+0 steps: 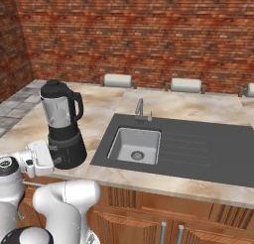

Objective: Open the blender lid, put the tangerine in the blender, close the lid, and start the blender.

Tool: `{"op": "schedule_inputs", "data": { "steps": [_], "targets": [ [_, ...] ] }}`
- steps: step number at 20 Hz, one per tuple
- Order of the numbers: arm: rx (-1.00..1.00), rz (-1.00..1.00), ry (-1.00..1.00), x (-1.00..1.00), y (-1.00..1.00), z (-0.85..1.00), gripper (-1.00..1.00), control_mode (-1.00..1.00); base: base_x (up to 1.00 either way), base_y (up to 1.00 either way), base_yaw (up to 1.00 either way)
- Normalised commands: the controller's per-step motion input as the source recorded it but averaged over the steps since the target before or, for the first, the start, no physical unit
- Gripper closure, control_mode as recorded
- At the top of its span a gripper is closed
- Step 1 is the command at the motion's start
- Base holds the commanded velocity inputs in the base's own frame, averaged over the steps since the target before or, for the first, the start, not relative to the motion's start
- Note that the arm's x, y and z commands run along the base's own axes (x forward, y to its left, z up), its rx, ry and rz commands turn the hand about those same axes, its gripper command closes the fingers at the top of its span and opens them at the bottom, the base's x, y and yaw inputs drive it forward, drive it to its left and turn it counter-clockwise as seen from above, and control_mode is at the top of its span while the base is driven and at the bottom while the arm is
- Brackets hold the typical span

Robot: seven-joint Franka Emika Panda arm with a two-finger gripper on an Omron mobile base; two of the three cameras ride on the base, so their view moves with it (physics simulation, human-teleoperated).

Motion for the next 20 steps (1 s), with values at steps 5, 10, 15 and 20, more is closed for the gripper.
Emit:
{"op": "schedule_inputs", "data": {
  "steps": [5,10,15,20],
  "targets": [
    [0.00,0.05,-0.02,0.23,0.00,-0.10,-1.00,-1.00,0.00,0.00,0.00],
    [0.00,0.06,-0.02,0.26,0.00,-0.14,-1.00,-1.00,0.00,0.00,0.00],
    [0.00,0.09,-0.10,0.23,0.00,0.00,-1.00,-1.00,0.00,0.00,0.00],
    [0.00,0.13,-0.11,0.22,-0.08,0.00,-1.00,-1.00,0.00,0.00,0.00]
  ]
}}
